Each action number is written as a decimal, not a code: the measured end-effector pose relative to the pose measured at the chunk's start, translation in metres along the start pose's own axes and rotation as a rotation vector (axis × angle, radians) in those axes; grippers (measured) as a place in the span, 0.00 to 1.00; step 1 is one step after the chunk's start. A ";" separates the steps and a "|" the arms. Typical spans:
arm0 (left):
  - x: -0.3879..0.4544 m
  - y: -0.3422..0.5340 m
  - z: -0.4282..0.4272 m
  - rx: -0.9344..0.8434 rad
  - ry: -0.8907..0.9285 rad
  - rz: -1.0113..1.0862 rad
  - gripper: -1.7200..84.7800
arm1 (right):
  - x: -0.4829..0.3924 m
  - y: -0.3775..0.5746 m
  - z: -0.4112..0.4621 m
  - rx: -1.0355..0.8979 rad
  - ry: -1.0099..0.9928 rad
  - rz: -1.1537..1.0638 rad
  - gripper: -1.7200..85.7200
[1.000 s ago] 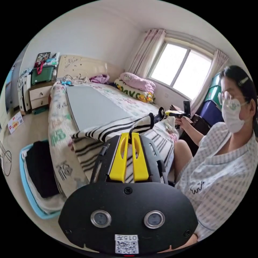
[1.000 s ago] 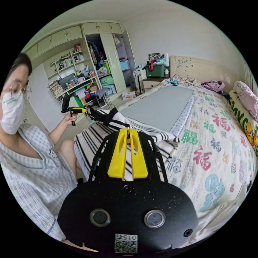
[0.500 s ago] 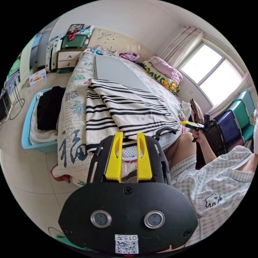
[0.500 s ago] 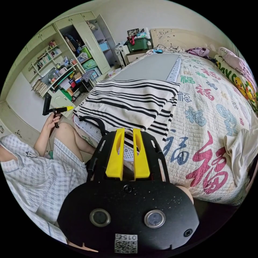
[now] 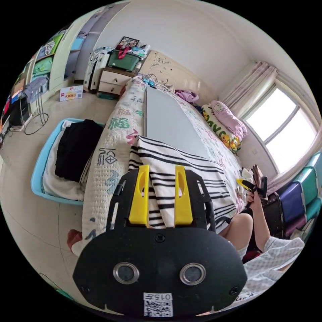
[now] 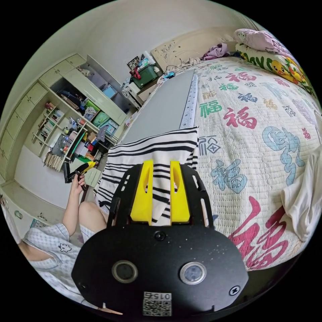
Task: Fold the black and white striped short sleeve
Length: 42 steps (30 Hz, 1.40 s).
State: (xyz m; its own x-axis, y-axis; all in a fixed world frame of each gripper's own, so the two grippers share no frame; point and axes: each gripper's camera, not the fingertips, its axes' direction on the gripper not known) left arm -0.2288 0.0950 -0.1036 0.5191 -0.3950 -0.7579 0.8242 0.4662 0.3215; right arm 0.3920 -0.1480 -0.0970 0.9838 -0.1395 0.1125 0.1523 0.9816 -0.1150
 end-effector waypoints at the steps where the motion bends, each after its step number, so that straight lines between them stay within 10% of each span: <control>1: -0.010 -0.011 0.012 -0.008 0.009 -0.038 0.16 | 0.003 -0.010 0.007 -0.003 0.009 0.007 0.12; 28: -0.022 -0.078 0.069 0.017 0.109 -0.010 0.01 | 0.109 -0.117 0.143 0.097 0.078 0.039 0.02; 42: 0.001 -0.066 0.121 -0.141 -0.139 0.049 0.03 | 0.164 -0.081 0.266 -0.014 0.228 -0.022 0.03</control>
State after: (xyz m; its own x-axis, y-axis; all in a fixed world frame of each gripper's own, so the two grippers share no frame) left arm -0.2549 -0.0315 -0.0572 0.5922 -0.4701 -0.6545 0.7623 0.5902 0.2657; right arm 0.5157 -0.2155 0.1931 0.9759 -0.1882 -0.1108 0.1737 0.9764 -0.1285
